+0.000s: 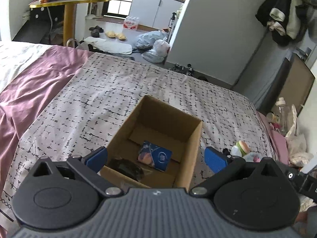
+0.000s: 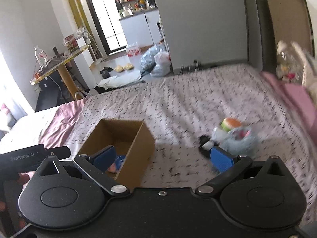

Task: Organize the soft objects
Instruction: 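Withdraw both tools from the box back toward the plush pile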

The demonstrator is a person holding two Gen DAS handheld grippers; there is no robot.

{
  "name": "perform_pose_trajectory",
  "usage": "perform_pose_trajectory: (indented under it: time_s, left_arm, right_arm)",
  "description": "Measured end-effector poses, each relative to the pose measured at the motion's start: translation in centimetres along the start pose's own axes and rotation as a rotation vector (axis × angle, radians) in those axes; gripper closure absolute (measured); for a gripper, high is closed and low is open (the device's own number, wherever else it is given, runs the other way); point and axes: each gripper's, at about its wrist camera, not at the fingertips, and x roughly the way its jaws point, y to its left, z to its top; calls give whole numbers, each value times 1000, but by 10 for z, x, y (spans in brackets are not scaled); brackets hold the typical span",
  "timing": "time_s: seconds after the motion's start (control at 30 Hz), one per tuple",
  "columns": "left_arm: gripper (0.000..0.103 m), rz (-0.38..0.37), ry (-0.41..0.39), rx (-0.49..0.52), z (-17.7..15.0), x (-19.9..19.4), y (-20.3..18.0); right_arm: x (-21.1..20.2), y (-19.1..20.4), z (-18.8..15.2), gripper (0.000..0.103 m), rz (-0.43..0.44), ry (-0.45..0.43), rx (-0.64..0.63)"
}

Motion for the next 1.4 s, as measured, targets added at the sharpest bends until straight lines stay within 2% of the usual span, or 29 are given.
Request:
perform_pose_trajectory:
  time_s: [0.1,0.43,0.63,0.8,1.1,1.23,1.4]
  left_arm:
    - [0,-1,8,26,-5,0,-10]
    - [0,13,12,87,-16,2,-43]
    - [0,1,46,87,-20,10,-62]
    - [0,-12,79,102,-25,18,-76]
    - [0,-41,106,121,-31,33,-104]
    - [1,-59,112,118,-32,42,-116]
    - [4,-97,134,136,-37,57,-134]
  right_arm:
    - [-7,-8,1,0,-13,-15,-27]
    - [-18,-43,1,0,-7,5,15]
    - [-24,-66,1,0,-21,9,28]
    - [-22,-86,2,0,19,68,75]
    - [-16,-117,6,0,-7,86,167]
    - [-7,-131,8,4,-7,103,214]
    - [10,-145,4,13,-5,169,280]
